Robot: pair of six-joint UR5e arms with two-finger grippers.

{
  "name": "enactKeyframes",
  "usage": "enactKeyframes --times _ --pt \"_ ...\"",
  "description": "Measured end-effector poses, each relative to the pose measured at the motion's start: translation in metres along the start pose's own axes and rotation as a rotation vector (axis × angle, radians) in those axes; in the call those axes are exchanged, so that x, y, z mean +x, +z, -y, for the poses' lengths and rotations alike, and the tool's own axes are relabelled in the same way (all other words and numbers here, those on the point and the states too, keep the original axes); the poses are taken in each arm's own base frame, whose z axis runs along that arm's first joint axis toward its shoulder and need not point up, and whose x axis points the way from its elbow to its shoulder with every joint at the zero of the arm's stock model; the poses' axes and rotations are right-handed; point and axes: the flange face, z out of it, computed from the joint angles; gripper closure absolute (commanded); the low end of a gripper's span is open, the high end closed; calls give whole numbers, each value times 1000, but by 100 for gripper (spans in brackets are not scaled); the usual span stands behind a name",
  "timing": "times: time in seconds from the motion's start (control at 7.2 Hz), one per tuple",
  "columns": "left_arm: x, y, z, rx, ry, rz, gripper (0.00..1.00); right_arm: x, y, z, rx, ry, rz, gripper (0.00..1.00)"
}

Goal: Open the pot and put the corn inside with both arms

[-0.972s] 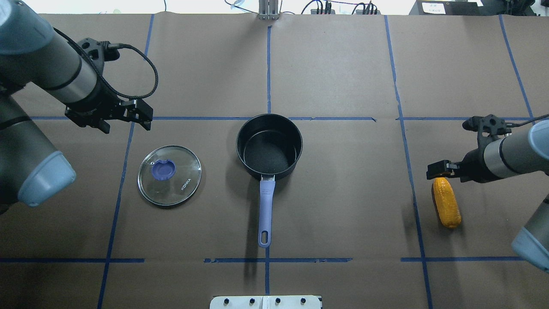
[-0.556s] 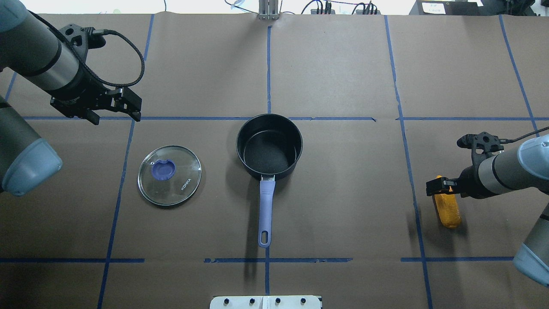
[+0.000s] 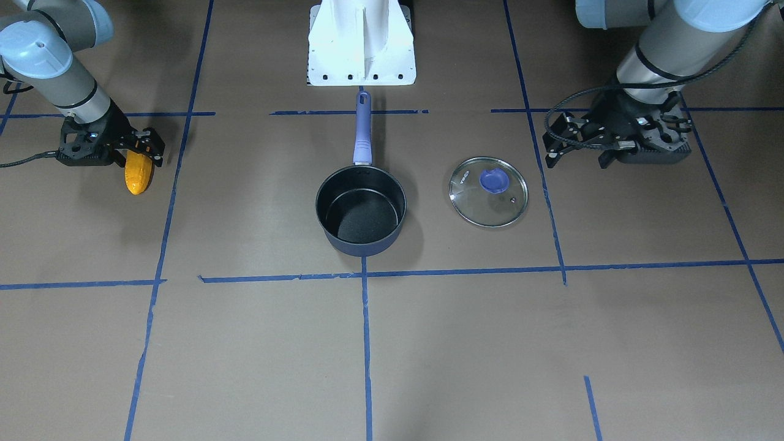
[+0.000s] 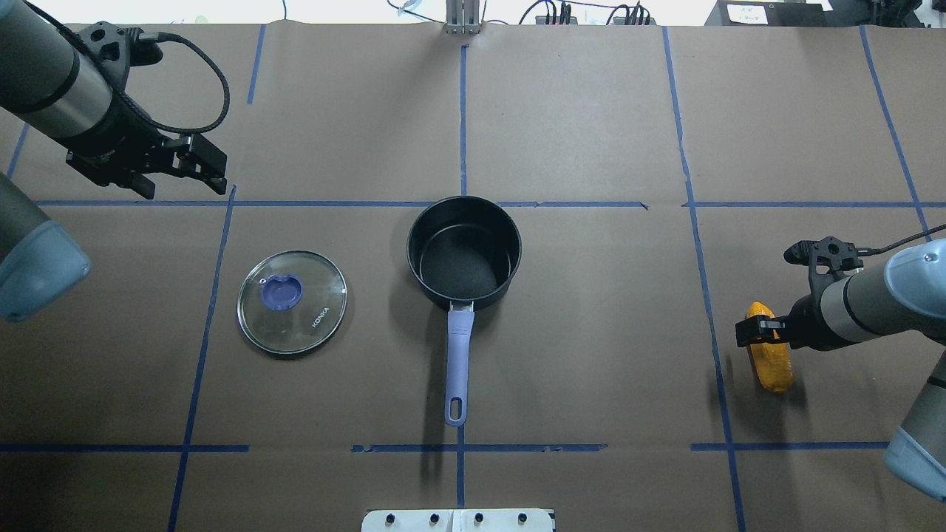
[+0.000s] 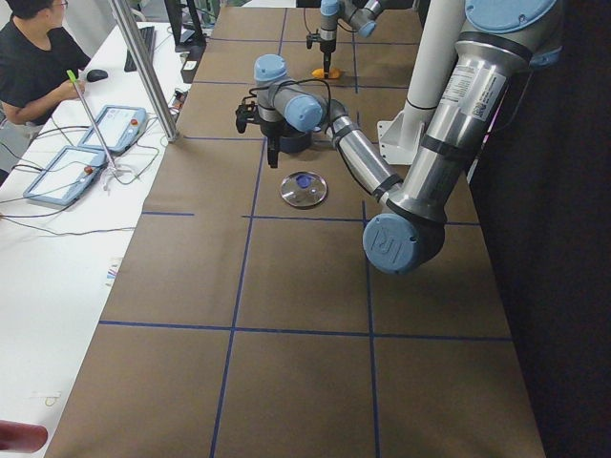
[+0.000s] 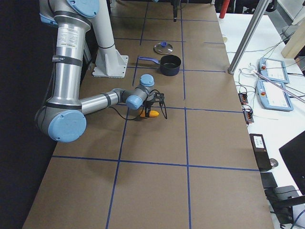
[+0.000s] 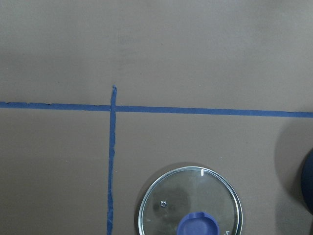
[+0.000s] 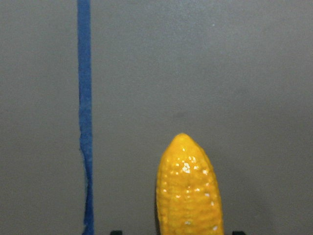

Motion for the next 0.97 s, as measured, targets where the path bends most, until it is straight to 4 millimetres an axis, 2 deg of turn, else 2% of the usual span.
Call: enactKeyframes --times 0.14,0.42,0.69,0.97 --pt "-6 -3 1 -13 -5 -13 0 0 0 0 1 0 -1 94" --pt "-31 -4 2 -24 -14 -9 0 0 -3 1 5 0 3 99" --pt "-79 -11 7 -13 29 23 0 -1 -15 5 20 7 16 100" --pt "-128 -25 16 -16 79 68 0 -10 -39 13 37 28 16 99"
